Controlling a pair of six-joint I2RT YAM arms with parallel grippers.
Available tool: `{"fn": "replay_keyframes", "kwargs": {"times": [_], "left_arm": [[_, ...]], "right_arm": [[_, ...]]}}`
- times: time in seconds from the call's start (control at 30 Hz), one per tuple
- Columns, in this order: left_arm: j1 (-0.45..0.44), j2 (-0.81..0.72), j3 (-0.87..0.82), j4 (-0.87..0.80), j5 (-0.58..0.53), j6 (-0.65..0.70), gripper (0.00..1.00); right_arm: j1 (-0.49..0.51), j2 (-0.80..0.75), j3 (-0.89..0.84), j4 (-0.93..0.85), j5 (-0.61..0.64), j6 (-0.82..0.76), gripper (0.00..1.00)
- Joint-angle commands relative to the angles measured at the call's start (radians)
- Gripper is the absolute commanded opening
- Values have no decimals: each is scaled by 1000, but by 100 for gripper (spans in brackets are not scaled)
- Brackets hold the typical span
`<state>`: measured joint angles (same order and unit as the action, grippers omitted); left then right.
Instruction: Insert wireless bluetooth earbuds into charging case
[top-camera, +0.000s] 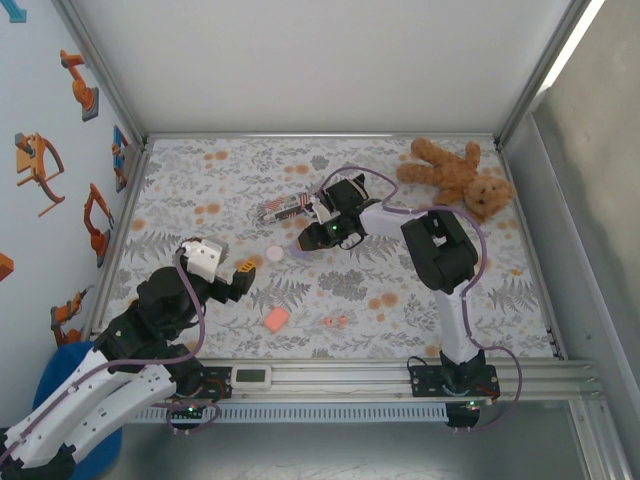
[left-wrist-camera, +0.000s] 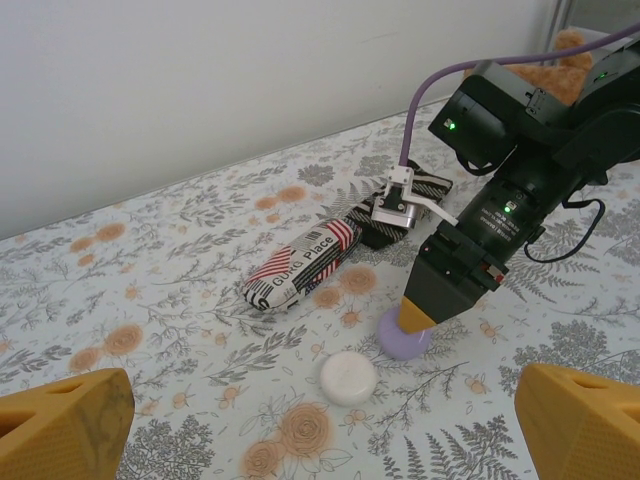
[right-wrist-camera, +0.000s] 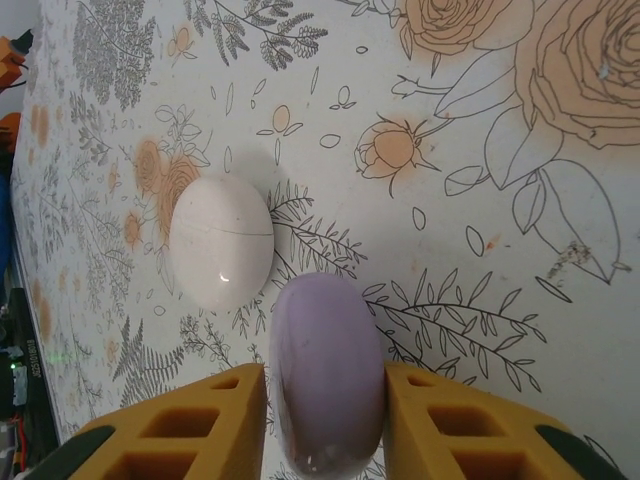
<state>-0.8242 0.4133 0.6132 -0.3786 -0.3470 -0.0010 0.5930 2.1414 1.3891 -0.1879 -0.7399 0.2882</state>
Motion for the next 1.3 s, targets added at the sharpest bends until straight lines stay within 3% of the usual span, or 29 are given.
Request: {"fn": "replay_keyframes", "kwargs": {"times": [0.0, 0.33, 0.73, 0.9, 1.1, 1.23, 1.27], "left_arm": [[1, -2, -1, 3, 1, -22, 96], [2, -1, 6, -21, -14, -41, 96], [3, -17, -72, -62, -45, -204, 96], [5, -48, -148, -48, -56, -333, 96], [7, -76, -208, -85, -64, -444, 96], [10, -100, -249, -95, -61, -480, 96], [12, -106, -260, -89, -56, -482, 96]], "right_arm": [[-10, 13, 13, -9, 15, -14, 36], [-18, -58, -21, -12, 64, -34, 40], [5, -447, -314, 83, 145, -143, 48], [45, -631, -467, 198, 176, -223, 58], [111, -768, -554, 273, 270, -310, 79], [149, -795, -561, 263, 207, -435, 84], [152, -794, -562, 252, 168, -482, 97]]}}
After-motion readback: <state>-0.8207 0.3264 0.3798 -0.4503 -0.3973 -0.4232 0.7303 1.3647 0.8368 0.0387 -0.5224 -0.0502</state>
